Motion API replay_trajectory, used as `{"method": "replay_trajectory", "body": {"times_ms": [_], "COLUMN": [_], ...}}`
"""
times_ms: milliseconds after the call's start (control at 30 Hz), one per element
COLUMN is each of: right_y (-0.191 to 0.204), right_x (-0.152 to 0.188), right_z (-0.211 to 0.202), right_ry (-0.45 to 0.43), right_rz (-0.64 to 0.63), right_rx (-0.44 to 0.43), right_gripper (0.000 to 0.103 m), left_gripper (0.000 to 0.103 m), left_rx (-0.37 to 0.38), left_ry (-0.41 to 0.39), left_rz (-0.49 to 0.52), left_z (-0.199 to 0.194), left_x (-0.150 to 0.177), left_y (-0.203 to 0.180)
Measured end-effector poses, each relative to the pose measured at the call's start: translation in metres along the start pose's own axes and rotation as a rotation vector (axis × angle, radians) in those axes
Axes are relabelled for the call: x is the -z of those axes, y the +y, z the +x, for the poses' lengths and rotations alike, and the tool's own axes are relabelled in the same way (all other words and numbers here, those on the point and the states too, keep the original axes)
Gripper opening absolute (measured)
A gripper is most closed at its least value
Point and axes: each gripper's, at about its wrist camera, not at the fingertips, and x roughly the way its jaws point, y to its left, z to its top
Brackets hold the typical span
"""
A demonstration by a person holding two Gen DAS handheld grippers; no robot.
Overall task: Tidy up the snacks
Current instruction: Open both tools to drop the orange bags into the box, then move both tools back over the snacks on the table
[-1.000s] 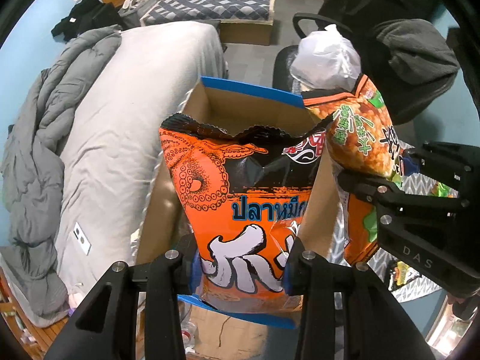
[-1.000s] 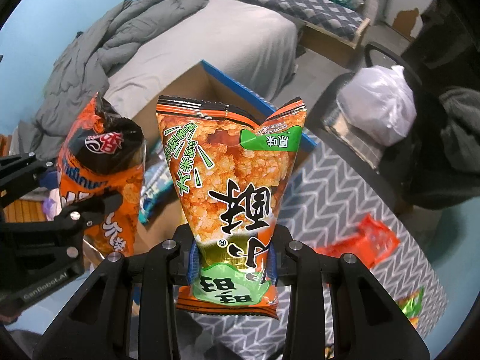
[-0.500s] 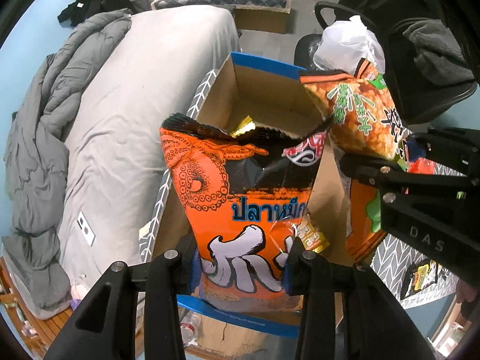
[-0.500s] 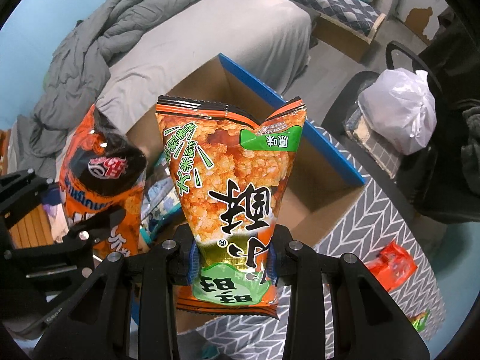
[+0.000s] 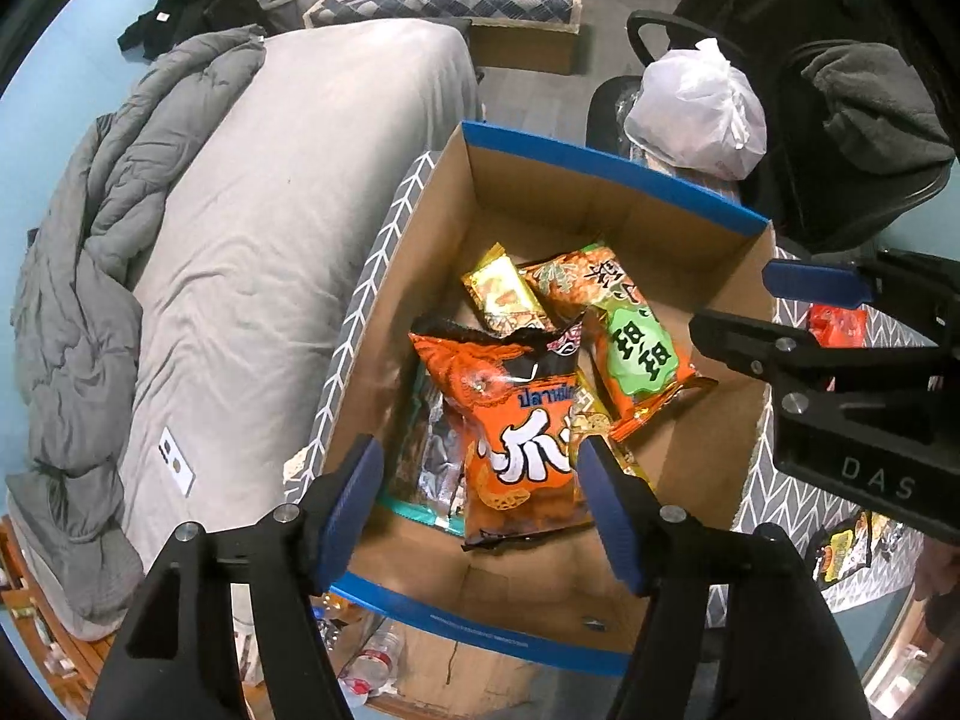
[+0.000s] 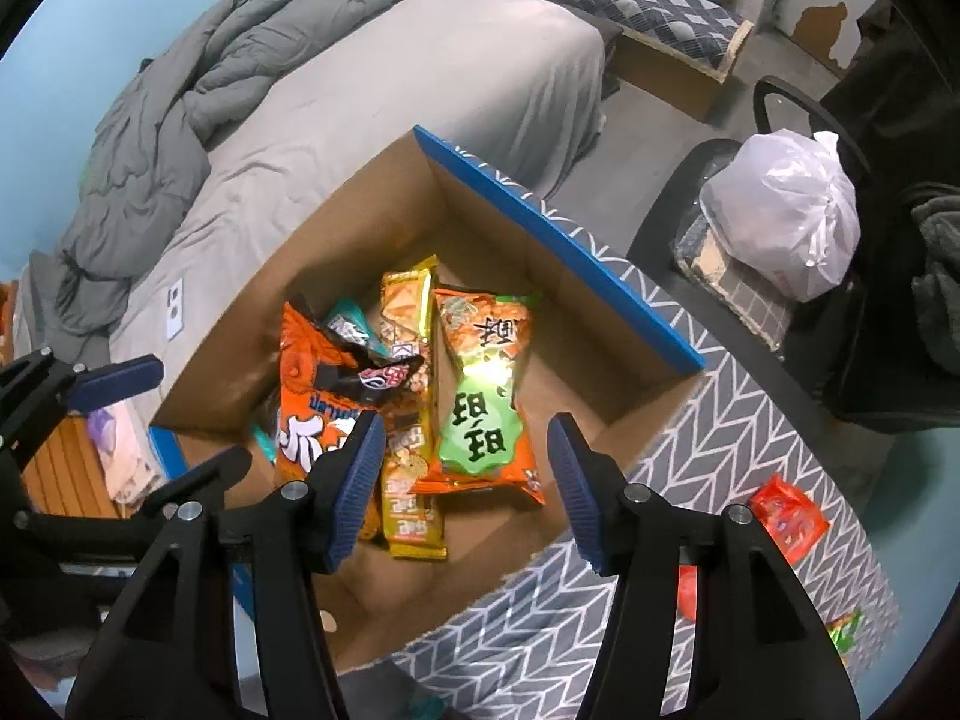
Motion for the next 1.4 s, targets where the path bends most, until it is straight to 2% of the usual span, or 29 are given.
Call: {"method": "replay_trajectory", "body": {"times_ms": [400, 633, 900, 1400], "right_y": [-0.018, -0.039, -0.07, -0.141], "right_x": [0.022, 0.043, 0.081, 0.176], "right_z": [-0.025, -0.041, -0.06, -0.084], "right_ry": [-0.015, -0.024, -0.022, 0.008], "right_rz": [0.021, 0.079, 0.17, 0.399], "right_rx": [0.044, 0.062, 0.088, 0.135], "right_gripper": [0.063, 0.065, 0.065, 0.065], "left_gripper": [0.069, 0.069, 0.069, 0.069], "left_rx": [0.028, 0.028, 0.069, 0.116], "left_ry": [-0.004, -0.001, 0.008, 0.017], "left_rz": [0.013, 0.086, 0.154, 0.291], "left_z": [-0.012, -0.015, -0.023, -0.028], "left_x": [0.002, 0.011, 0.016, 0.028], "left_y": [-0.015, -0.046, -0.084, -0.158]}}
